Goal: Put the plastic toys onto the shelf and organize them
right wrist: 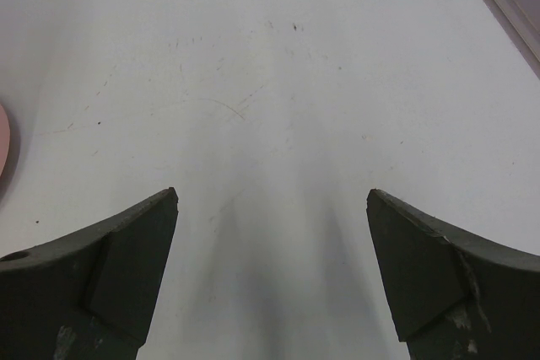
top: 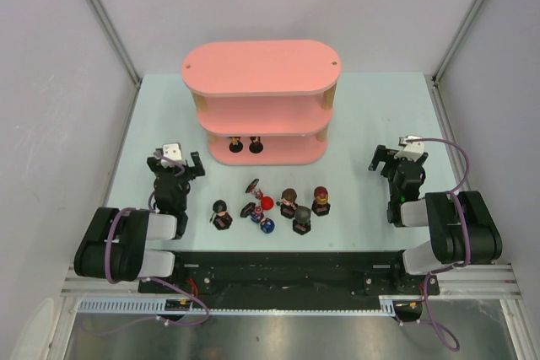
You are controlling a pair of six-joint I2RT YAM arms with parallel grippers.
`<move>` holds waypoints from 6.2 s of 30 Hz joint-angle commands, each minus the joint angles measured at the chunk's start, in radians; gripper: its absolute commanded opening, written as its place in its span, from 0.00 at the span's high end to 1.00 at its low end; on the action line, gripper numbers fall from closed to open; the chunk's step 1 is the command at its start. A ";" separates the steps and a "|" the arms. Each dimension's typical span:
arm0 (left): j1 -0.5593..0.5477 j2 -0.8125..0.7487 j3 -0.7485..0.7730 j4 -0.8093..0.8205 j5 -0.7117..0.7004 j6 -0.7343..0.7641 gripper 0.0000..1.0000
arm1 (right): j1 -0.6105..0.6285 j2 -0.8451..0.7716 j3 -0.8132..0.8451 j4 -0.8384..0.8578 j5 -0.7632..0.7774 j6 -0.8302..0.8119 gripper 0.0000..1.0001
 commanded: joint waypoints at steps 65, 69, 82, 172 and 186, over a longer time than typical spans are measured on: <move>-0.030 -0.346 0.300 -0.698 -0.138 -0.212 0.00 | 0.013 -0.053 0.138 -0.197 0.054 -0.009 0.00; -0.030 -0.386 0.414 -0.937 -0.079 -0.237 0.00 | 0.050 -0.081 0.157 -0.256 0.113 -0.033 0.00; -0.032 -0.619 0.491 -1.180 0.070 -0.347 0.00 | 0.138 -0.251 0.250 -0.451 0.277 0.109 0.00; -1.001 -0.857 0.198 -1.697 -0.611 -0.856 0.19 | 0.273 -0.390 0.345 -0.997 -0.133 0.358 0.00; -1.009 -0.838 0.201 -1.692 -0.595 -0.847 0.28 | 0.273 -0.383 0.344 -1.002 -0.125 0.359 0.00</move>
